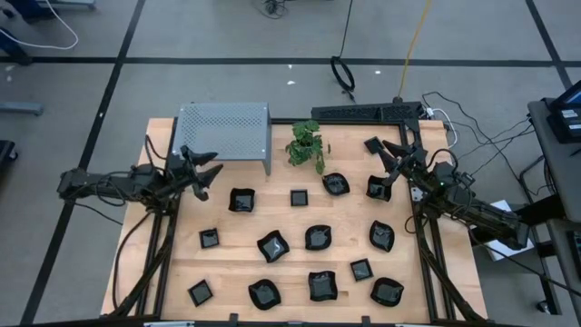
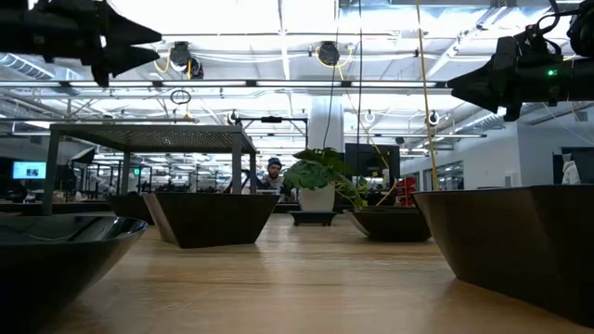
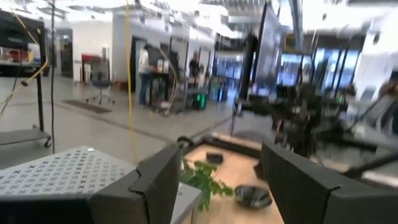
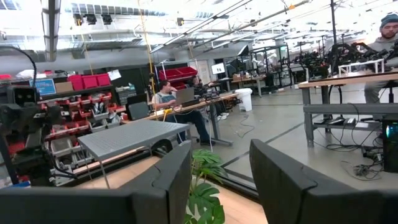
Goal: Pick & Place Mini shaped plates
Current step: Put the distorted square plate on the shelf
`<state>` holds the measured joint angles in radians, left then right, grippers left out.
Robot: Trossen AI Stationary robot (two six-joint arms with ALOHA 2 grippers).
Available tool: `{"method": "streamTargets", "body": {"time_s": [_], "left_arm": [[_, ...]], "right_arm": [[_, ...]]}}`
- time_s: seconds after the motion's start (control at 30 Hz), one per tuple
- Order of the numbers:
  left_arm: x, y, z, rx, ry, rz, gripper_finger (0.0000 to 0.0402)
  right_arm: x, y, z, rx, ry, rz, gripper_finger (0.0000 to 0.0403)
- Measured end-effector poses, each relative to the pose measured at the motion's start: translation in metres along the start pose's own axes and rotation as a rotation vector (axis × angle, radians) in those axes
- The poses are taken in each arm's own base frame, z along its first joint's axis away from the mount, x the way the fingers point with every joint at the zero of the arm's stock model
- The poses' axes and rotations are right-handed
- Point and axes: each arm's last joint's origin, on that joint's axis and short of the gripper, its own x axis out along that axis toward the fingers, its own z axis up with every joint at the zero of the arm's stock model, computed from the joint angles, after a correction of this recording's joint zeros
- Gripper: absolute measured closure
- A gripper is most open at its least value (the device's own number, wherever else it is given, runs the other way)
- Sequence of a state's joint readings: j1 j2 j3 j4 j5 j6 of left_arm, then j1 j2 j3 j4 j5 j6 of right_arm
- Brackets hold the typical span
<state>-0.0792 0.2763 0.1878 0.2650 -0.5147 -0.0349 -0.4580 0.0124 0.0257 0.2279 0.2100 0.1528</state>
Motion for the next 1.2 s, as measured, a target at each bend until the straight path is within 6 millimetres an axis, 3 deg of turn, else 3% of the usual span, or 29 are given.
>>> {"method": "streamTargets", "body": {"time_s": [0.13,0.27,0.53,0.77,1.2], "left_arm": [[0.015,-0.009,0.012,0.064,0.148,0.005,0.0174],[0.035,-0.022,0.01,0.156,0.374,-0.042,0.0174],[0.066,-0.059,-0.036,0.276,0.772,-0.259,0.0174],[0.066,-0.082,-0.075,0.396,1.006,-0.358,0.0174],[0.062,-0.088,-0.119,0.606,1.147,-0.223,0.0174]], "right_arm": [[0.0,0.0,0.0,0.0,0.0,0.002,0.025],[0.0,0.0,0.0,0.0,0.0,0.003,0.025],[0.0,0.0,0.0,0.0,0.0,0.003,0.025],[0.0,0.0,0.0,0.0,0.0,0.003,0.025],[0.0,0.0,0.0,-0.001,0.001,0.003,0.025]]}}
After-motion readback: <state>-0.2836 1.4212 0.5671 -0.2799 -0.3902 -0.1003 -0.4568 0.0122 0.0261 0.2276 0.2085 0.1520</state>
